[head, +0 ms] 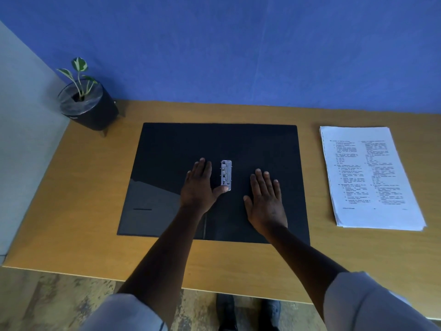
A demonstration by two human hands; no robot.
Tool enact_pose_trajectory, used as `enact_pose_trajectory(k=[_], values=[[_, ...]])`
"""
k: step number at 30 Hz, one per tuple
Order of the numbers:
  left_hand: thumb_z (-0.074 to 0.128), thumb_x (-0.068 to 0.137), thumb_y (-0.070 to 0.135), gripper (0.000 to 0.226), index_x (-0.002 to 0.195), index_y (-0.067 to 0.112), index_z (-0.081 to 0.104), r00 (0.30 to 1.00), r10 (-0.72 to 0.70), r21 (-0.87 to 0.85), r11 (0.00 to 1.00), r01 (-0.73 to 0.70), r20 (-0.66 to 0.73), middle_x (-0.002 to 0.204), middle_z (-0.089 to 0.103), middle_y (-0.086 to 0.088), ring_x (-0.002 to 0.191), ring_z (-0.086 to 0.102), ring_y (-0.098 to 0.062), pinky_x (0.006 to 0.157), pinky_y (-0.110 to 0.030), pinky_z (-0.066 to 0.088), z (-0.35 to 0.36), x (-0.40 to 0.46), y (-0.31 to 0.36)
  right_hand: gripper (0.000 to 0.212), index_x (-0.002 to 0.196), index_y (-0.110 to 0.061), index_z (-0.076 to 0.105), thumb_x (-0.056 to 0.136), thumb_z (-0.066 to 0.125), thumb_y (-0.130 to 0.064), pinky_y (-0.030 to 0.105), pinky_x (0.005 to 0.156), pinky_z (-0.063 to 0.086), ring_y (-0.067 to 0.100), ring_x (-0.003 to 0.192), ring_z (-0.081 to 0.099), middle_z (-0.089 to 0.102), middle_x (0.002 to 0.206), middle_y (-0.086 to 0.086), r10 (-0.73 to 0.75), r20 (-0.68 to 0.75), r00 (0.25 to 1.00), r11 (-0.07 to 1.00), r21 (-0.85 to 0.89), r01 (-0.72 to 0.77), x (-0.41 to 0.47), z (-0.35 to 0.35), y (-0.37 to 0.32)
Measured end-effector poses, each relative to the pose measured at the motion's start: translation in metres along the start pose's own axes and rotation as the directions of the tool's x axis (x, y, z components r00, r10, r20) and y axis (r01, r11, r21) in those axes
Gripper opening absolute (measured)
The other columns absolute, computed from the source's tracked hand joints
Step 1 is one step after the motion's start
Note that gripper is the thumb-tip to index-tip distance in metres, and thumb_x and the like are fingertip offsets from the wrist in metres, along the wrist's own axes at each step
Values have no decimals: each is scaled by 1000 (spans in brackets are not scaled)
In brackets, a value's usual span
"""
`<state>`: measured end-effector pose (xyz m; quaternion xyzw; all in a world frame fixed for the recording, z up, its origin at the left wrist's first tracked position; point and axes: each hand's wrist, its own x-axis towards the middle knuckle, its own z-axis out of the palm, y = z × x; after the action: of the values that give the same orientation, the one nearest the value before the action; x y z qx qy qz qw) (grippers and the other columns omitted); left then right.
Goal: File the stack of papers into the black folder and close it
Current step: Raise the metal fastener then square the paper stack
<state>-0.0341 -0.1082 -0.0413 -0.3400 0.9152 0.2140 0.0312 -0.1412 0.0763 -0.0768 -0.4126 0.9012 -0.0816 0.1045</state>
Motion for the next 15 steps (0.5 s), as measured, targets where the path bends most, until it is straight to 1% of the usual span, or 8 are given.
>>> enact_pose_trajectory(k=[4,8,12,15], values=[[49,77,79,103,156,18,23,999,-12,13,1000,13,-36,166,17,-2,153,14,-18,124,-42,13,2,1,-6,68,160,-12,9,104,23,-48,43,127,-3,20,156,-9,-1,170,5,4,-8,1000,1000,-8,-4,-1,1,0],[39,73,87,109,156,20,22,997,-23,39,999,26,-69,166,17,0,153,12,-16,125,-42,10,9,-2,-6,67,160,-11,13,104,25,-47,45,128,2,21,157,-6,1,170,6,2,-20,1000,1000,7,-1,-1,1,0],[29,74,91,110,157,19,21,996,-17,47,999,21,-91,166,16,-2,153,11,-18,125,-43,9,14,-3,-5,67,160,-10,16,104,28,-46,45,128,3,21,157,-4,5,169,7,-4,-33,999,1000,10,4,-2,0,-1],[13,81,86,100,156,20,24,997,6,42,999,-3,-73,165,19,-7,153,13,-22,124,-46,12,9,1,-4,67,160,-10,16,104,26,-46,44,127,1,20,157,-5,6,170,7,-2,-31,1000,1000,12,3,-1,-1,-1]])
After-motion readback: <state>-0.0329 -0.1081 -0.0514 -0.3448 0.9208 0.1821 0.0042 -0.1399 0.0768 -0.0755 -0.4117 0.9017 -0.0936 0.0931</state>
